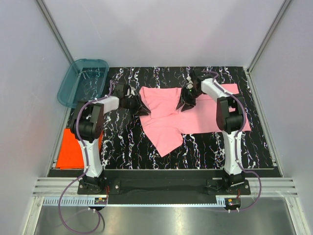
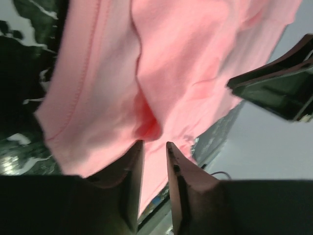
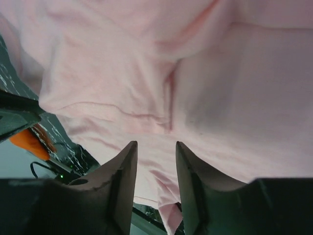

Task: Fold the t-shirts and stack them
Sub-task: Fold the tshirt

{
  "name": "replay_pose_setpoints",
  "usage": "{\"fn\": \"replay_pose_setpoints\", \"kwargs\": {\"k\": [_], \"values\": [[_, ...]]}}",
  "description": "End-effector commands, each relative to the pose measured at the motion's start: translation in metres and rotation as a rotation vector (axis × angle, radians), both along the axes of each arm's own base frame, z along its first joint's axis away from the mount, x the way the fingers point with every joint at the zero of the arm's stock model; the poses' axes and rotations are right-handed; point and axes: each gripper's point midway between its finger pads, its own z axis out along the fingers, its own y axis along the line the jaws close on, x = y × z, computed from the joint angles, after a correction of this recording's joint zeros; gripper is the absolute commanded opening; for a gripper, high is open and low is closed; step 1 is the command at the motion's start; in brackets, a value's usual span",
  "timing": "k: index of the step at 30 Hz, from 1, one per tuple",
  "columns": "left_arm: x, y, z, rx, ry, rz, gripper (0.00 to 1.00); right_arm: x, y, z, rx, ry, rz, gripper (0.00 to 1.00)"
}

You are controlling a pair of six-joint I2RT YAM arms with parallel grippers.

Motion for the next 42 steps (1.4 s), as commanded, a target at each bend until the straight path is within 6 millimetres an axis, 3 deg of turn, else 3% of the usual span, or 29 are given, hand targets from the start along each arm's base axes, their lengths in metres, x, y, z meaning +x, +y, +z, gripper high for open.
{"fn": "replay_pose_setpoints", "kwargs": {"k": [1,5,6,8,9,10,11,12,13,15,16,17,20,25,29,32,33,36,37,38,42], "values": [[0.019,0.019,0.046,0.096,-0.187,-0.043,0.34,0.030,-0.042,0.051,-0.007,-0.124,-0.108,0.45],[0.053,0.036,0.055,0.178,-0.288,-0.021,0.41,0.053,-0.057,0.069,0.004,-0.174,-0.172,0.54],[0.072,0.037,0.070,0.186,-0.354,-0.024,0.45,0.061,-0.061,0.074,-0.015,-0.203,-0.186,0.55],[0.091,0.041,0.060,0.217,-0.369,-0.027,0.54,0.072,-0.070,0.081,-0.030,-0.238,-0.209,0.56],[0.109,0.041,0.074,0.236,-0.442,-0.036,0.55,0.077,-0.075,0.082,-0.034,-0.245,-0.224,0.56],[0.119,0.042,0.061,0.258,-0.440,-0.043,0.57,0.083,-0.084,0.083,-0.026,-0.245,-0.253,0.57],[0.128,0.046,0.058,0.288,-0.453,-0.037,0.59,0.090,-0.088,0.090,-0.013,-0.262,-0.269,0.57],[0.143,0.046,0.070,0.303,-0.509,-0.037,0.61,0.094,-0.090,0.092,0.007,-0.260,-0.281,0.57],[0.149,0.046,0.053,0.316,-0.489,-0.043,0.68,0.098,-0.094,0.090,0.019,-0.249,-0.302,0.58],[0.167,0.047,0.055,0.333,-0.521,-0.033,0.73,0.107,-0.108,0.097,0.044,-0.259,-0.339,0.58],[0.171,0.047,0.039,0.337,-0.502,-0.038,0.73,0.109,-0.112,0.097,0.049,-0.256,-0.355,0.58],[0.178,0.044,0.043,0.331,-0.525,-0.043,0.73,0.113,-0.117,0.101,0.055,-0.267,-0.365,0.58],[0.188,0.048,0.026,0.360,-0.524,-0.039,0.73,0.116,-0.140,0.106,0.052,-0.283,-0.401,0.58],[0.190,0.044,0.006,0.338,-0.492,-0.044,0.72,0.112,-0.170,0.107,0.030,-0.292,-0.437,0.58],[0.178,0.044,-0.013,0.331,-0.422,-0.032,0.65,0.107,-0.188,0.092,0.014,-0.262,-0.472,0.59],[0.172,0.047,-0.021,0.323,-0.383,-0.017,0.49,0.108,-0.201,0.082,-0.008,-0.255,-0.493,0.59],[0.172,0.049,-0.025,0.317,-0.368,-0.009,0.36,0.109,-0.206,0.080,-0.022,-0.258,-0.504,0.58],[0.173,0.053,-0.028,0.296,-0.342,0.014,0.20,0.116,-0.220,0.071,-0.040,-0.260,-0.533,0.58],[0.175,0.056,-0.029,0.297,-0.341,0.021,0.06,0.118,-0.223,0.066,-0.040,-0.251,-0.544,0.58],[0.177,0.063,-0.030,0.313,-0.338,0.040,0.00,0.120,-0.231,0.065,-0.042,-0.255,-0.560,0.59],[0.192,0.100,-0.013,0.391,-0.374,0.140,0.00,0.126,-0.246,0.052,-0.061,-0.243,-0.587,0.58]]}}
